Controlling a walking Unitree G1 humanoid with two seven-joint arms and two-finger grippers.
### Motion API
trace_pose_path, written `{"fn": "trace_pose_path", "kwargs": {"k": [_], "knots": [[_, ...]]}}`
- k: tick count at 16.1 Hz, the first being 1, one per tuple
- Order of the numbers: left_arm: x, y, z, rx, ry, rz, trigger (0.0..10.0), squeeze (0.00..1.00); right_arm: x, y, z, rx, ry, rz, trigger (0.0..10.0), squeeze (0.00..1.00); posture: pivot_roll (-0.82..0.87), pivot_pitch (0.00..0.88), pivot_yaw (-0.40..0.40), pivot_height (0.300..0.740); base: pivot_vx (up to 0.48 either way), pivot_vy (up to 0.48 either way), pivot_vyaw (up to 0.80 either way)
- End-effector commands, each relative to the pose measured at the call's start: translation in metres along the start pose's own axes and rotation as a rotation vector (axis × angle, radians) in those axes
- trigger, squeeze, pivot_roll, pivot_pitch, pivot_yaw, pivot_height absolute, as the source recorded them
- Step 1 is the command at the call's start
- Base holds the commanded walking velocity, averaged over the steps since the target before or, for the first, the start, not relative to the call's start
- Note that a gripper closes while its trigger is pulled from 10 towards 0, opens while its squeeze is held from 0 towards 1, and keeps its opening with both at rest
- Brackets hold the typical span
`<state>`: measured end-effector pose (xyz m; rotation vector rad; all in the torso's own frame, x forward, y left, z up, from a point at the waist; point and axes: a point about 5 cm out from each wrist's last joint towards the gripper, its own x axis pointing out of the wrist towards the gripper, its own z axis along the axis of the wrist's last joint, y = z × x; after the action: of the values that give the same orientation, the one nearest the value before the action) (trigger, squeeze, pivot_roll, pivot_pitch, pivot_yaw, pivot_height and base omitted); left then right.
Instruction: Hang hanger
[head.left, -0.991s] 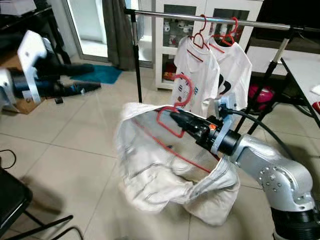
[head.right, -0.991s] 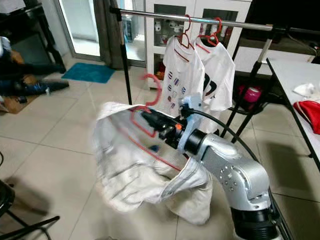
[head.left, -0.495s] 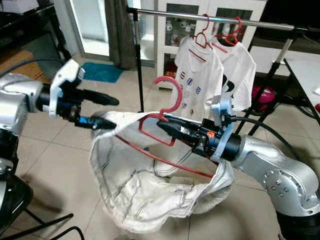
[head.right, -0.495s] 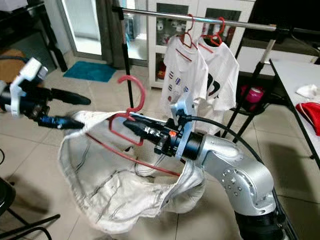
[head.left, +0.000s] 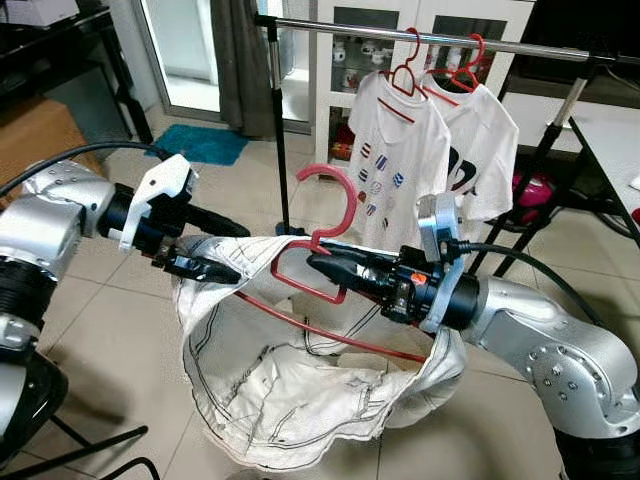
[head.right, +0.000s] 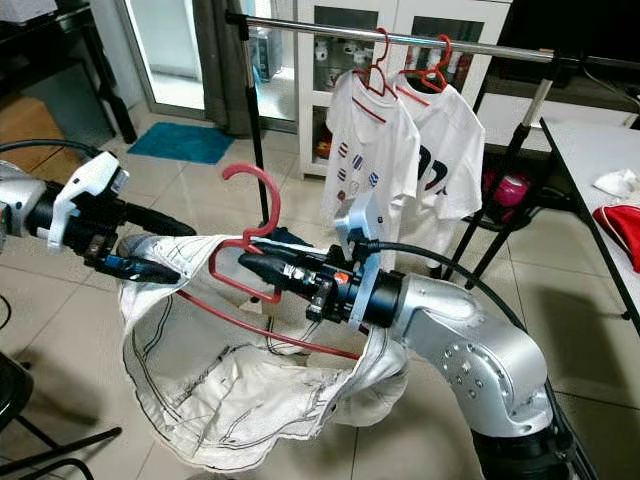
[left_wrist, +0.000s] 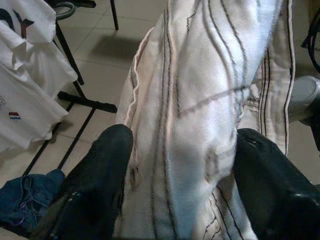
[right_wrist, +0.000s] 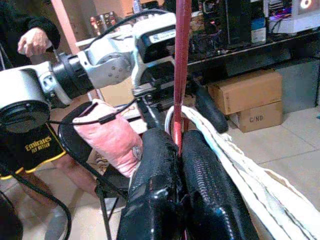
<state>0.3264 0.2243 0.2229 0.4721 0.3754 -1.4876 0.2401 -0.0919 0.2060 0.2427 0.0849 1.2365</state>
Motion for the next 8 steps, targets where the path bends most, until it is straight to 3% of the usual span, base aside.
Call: {"fn": "trace_pose_path", "kwargs": {"k": [1,8], "knots": [[0.004,0.001,0.002,0.026,0.026,-0.02,0.0,0.0,0.003,0.011,0.013,-0.046,-0.057,0.075,0.0,0.0,-0.04,0.0,0.031,0.74,0.0,0.0,0.0],[0.015,-0.002,-0.001,0.036,0.039,-0.071,0.0,0.0,0.004,0.012,0.012,-0.044,-0.058,0.076,0.0,0.0,-0.04,0.0,0.031,0.74,0.0,0.0,0.0]]}}
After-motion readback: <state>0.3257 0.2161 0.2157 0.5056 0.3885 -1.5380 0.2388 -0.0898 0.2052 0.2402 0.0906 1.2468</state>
